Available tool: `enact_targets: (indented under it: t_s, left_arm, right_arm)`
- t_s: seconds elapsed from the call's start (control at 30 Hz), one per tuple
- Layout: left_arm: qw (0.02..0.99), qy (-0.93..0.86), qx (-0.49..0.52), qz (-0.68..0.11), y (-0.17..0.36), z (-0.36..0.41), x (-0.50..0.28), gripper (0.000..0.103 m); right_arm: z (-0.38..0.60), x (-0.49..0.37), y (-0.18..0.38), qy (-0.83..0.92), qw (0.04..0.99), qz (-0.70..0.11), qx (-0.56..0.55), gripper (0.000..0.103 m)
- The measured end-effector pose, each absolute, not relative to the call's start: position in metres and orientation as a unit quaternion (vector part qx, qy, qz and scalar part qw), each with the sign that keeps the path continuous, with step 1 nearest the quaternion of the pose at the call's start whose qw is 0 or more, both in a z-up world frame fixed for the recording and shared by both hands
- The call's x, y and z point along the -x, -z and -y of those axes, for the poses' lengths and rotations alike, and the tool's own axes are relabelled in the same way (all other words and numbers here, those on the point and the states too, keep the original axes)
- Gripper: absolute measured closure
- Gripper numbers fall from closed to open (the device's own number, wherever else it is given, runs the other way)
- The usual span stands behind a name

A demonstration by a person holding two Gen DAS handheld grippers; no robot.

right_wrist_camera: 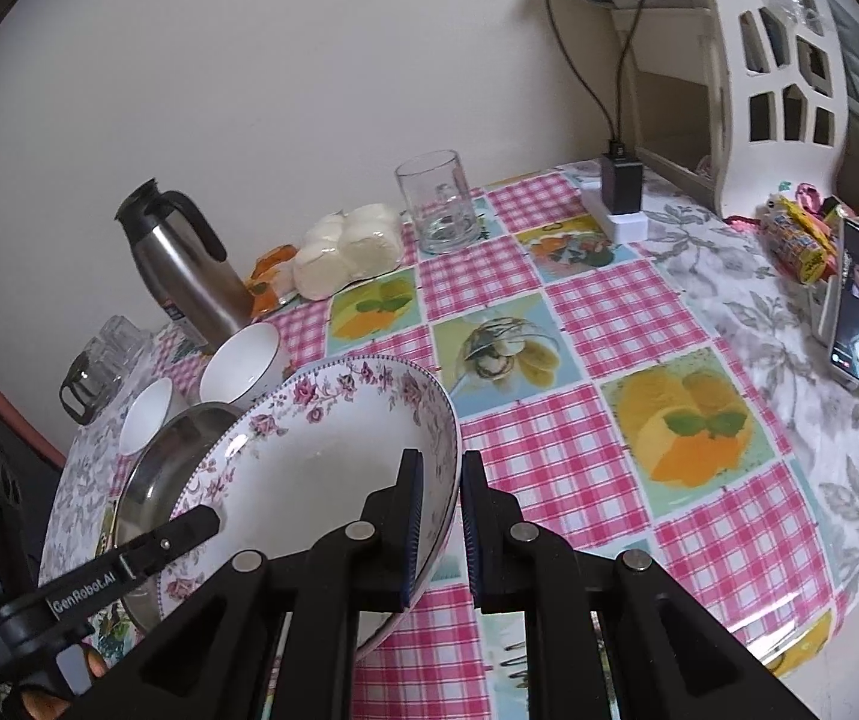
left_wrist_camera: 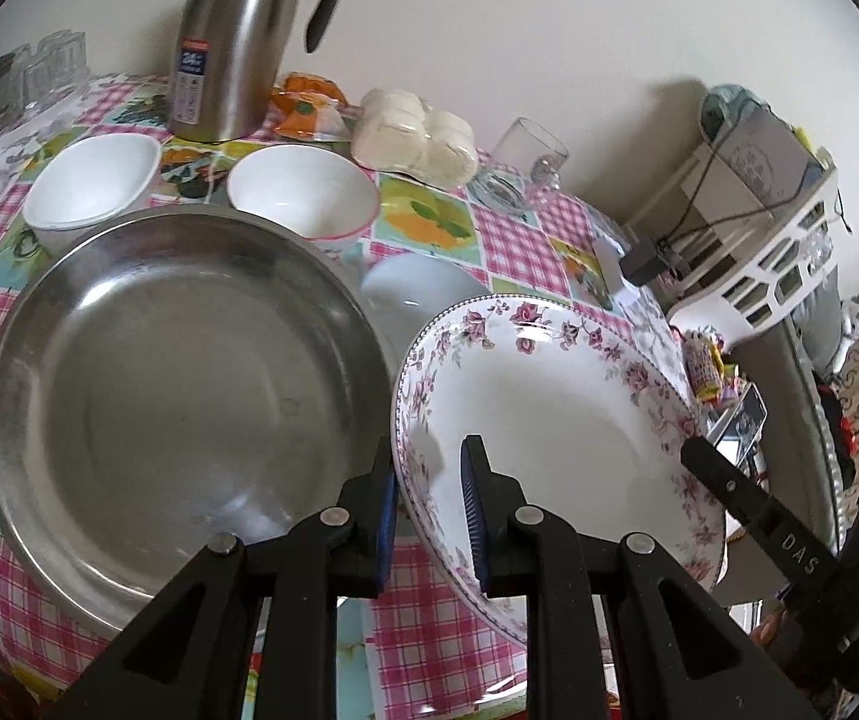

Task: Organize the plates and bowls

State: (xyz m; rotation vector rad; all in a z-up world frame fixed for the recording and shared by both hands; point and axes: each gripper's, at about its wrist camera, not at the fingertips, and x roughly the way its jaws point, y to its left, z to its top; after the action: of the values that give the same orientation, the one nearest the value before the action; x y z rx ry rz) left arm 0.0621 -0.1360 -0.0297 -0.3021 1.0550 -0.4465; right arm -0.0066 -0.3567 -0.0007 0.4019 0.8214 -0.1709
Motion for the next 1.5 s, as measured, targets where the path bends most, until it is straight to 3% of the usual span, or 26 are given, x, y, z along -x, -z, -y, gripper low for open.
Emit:
enact_targets:
  t_s: [1.03, 1.5]
  left_arm:
    - [0.842, 0.138, 0.209, -0.479, 0.024, 0.014, -0.097, 0.083]
    - [0.834, 0.115, 0.214, -0.496, 0.037, -0.002, -0.106, 0.083]
  right_arm:
    - [0.248, -0.057, 0.024, 0.011, 0.881, -0.442, -0.169, 0.090]
    - [0.230, -0.072, 0.041, 0.004, 0.870, -0.461, -0.176, 0.090]
